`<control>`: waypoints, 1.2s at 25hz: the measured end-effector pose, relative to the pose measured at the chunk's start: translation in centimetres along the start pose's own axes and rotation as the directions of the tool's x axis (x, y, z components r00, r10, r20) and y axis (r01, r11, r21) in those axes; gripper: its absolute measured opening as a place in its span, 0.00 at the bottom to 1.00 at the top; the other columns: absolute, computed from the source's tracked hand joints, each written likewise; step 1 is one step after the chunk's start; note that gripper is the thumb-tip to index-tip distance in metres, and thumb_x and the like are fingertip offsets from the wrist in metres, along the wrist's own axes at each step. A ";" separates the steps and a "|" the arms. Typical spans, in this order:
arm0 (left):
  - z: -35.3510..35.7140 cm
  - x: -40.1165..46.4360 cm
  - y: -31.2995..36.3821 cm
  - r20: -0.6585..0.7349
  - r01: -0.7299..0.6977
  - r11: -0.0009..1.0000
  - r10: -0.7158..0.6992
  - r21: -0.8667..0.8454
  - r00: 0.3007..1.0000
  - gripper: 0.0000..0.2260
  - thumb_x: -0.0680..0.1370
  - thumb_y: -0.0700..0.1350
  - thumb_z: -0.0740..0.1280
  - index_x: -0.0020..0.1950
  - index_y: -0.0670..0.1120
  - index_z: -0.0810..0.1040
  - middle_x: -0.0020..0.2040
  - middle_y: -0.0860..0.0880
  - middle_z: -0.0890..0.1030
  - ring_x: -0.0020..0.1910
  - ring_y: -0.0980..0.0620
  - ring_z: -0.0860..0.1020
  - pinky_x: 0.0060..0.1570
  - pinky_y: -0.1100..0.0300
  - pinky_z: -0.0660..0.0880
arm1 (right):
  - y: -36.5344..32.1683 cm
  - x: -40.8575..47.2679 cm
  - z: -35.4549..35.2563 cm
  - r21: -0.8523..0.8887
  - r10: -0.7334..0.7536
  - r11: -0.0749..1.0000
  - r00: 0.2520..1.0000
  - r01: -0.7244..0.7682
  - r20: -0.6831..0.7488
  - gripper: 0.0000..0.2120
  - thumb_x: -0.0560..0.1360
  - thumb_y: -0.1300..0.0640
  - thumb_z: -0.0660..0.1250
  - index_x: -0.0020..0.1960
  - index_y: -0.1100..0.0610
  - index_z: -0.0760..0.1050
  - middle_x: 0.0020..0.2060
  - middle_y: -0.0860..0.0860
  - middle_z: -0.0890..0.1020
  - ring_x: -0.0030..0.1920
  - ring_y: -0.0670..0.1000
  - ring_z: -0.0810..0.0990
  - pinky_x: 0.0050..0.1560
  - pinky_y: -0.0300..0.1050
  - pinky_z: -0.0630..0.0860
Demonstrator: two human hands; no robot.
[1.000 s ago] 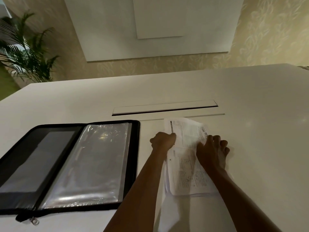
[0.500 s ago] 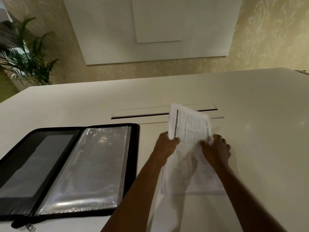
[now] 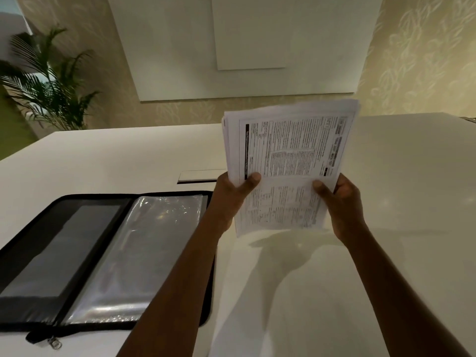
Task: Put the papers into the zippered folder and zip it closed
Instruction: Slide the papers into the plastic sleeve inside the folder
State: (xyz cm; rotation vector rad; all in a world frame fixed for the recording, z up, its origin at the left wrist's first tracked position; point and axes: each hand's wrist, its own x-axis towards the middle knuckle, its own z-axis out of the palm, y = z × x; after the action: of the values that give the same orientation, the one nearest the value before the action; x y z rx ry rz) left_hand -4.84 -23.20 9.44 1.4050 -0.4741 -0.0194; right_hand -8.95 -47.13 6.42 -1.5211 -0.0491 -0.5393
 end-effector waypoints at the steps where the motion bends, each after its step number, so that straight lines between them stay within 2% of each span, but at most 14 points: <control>1: 0.0 -0.5 -0.7 -0.005 0.027 1.000 -0.027 0.013 1.000 0.17 0.69 0.54 0.73 0.56 0.51 0.80 0.52 0.46 0.85 0.51 0.47 0.84 0.45 0.52 0.82 | 0.8 -0.6 0.1 -0.014 0.013 1.000 1.000 -0.013 0.007 0.10 0.74 0.59 0.70 0.55 0.50 0.78 0.51 0.47 0.85 0.48 0.49 0.85 0.41 0.43 0.83; 3: 0.1 -1.3 -2.2 -0.022 0.085 0.995 -0.084 0.060 0.996 0.17 0.69 0.54 0.74 0.55 0.51 0.80 0.51 0.47 0.85 0.50 0.50 0.84 0.46 0.51 0.82 | 2.2 -1.8 0.3 -0.065 0.037 0.997 0.999 -0.036 0.016 0.10 0.74 0.60 0.70 0.53 0.48 0.78 0.50 0.47 0.85 0.48 0.49 0.85 0.40 0.43 0.83; 5: 0.1 -1.5 -3.2 -0.034 0.106 0.991 -0.104 0.079 0.994 0.12 0.72 0.49 0.73 0.55 0.52 0.80 0.50 0.48 0.85 0.50 0.50 0.84 0.47 0.49 0.82 | 2.7 -2.4 0.5 -0.079 0.047 0.996 0.999 -0.046 0.019 0.10 0.74 0.61 0.70 0.51 0.47 0.78 0.47 0.45 0.86 0.48 0.50 0.85 0.39 0.42 0.83; 9: -0.5 -1.0 -3.2 -0.066 0.090 0.994 -0.086 0.054 0.994 0.10 0.74 0.47 0.73 0.54 0.55 0.80 0.50 0.50 0.86 0.49 0.51 0.84 0.42 0.58 0.81 | 2.2 -1.9 0.6 -0.065 0.023 0.998 0.999 -0.021 0.031 0.09 0.74 0.59 0.70 0.50 0.45 0.78 0.46 0.43 0.86 0.47 0.48 0.85 0.39 0.41 0.82; 14: -0.3 -1.8 -4.3 -0.039 0.121 0.984 -0.116 0.132 0.992 0.09 0.74 0.47 0.72 0.52 0.57 0.80 0.48 0.54 0.85 0.48 0.56 0.84 0.41 0.62 0.80 | 3.1 -3.0 1.2 -0.061 0.060 0.996 0.997 -0.057 0.047 0.12 0.74 0.62 0.69 0.51 0.46 0.78 0.47 0.45 0.85 0.46 0.45 0.85 0.37 0.38 0.81; 18: -0.7 -1.4 -4.2 -0.063 0.104 0.988 -0.097 0.116 0.993 0.08 0.74 0.48 0.72 0.53 0.57 0.80 0.49 0.53 0.85 0.49 0.54 0.84 0.42 0.60 0.81 | 2.8 -2.8 1.7 -0.072 0.039 0.997 0.998 -0.035 0.046 0.13 0.75 0.61 0.69 0.50 0.43 0.78 0.45 0.41 0.86 0.46 0.42 0.85 0.36 0.35 0.80; 24: -0.6 -2.0 -5.5 -0.088 0.193 0.972 -0.182 0.133 0.979 0.13 0.77 0.48 0.69 0.59 0.46 0.79 0.54 0.45 0.84 0.53 0.50 0.83 0.51 0.52 0.81 | 4.7 -3.1 1.9 -0.080 0.112 0.991 0.992 -0.107 0.053 0.11 0.74 0.59 0.70 0.50 0.43 0.78 0.44 0.39 0.85 0.46 0.41 0.84 0.35 0.38 0.81; 27: -1.2 -1.5 -5.3 -0.174 0.228 0.967 -0.205 0.119 0.963 0.10 0.77 0.48 0.69 0.57 0.46 0.80 0.52 0.45 0.84 0.50 0.50 0.83 0.48 0.52 0.82 | 5.2 -2.8 2.1 -0.065 0.137 0.989 0.989 -0.133 0.062 0.09 0.74 0.57 0.71 0.50 0.44 0.79 0.45 0.43 0.86 0.46 0.45 0.85 0.36 0.39 0.81; 30: -2.4 -1.2 -4.5 -0.283 0.247 0.968 -0.249 -0.042 0.926 0.05 0.77 0.46 0.70 0.52 0.47 0.81 0.49 0.45 0.85 0.49 0.46 0.84 0.45 0.52 0.81 | 5.9 -2.5 2.3 0.023 0.187 0.982 0.980 -0.189 0.074 0.08 0.75 0.55 0.70 0.54 0.48 0.79 0.49 0.50 0.86 0.49 0.50 0.85 0.41 0.43 0.82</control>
State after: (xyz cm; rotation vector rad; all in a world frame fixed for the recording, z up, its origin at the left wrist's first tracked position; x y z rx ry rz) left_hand -3.98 -21.44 4.57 1.4267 -0.0533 -0.0215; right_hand -8.38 -44.47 0.23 -1.4973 0.0309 -0.3314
